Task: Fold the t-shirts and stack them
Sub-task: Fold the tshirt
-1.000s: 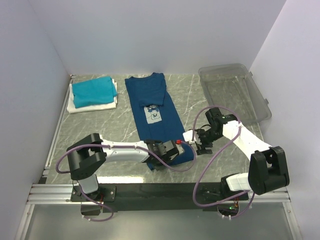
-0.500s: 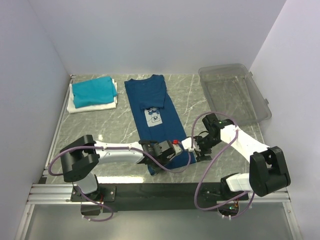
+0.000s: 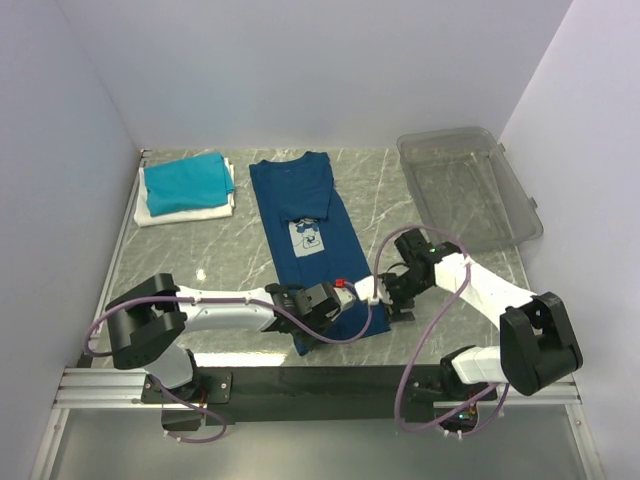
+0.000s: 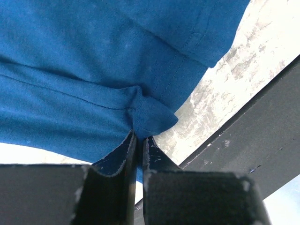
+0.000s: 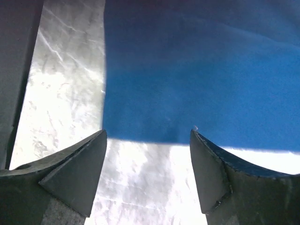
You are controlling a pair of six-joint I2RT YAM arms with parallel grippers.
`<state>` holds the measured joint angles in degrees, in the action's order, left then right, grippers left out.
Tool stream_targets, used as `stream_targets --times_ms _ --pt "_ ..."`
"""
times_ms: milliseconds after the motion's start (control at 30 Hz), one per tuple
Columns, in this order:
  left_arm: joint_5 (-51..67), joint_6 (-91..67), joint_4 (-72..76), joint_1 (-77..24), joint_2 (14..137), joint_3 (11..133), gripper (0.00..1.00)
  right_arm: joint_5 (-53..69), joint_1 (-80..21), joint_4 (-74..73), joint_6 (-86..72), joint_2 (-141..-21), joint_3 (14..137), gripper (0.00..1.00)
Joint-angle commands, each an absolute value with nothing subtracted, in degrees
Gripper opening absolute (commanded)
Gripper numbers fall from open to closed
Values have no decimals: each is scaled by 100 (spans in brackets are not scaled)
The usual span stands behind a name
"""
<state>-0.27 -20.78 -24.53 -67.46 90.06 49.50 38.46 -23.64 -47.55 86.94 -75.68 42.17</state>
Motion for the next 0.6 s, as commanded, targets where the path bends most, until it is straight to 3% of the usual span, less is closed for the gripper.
stream_targets --times_ms 0,233,567 --pt "123 -2285 -2013 -6724 8605 4826 1 4357 -1873 -5217 8665 -7629 4789 78" --pt "228 -2373 -1697 -6724 8482 4509 1 4930 -1688 -5748 9087 -7550 4817 80" --pt "659 -2707 -897 -6715 8218 3982 1 4307 -1819 -5407 9405 -7321 4026 79"
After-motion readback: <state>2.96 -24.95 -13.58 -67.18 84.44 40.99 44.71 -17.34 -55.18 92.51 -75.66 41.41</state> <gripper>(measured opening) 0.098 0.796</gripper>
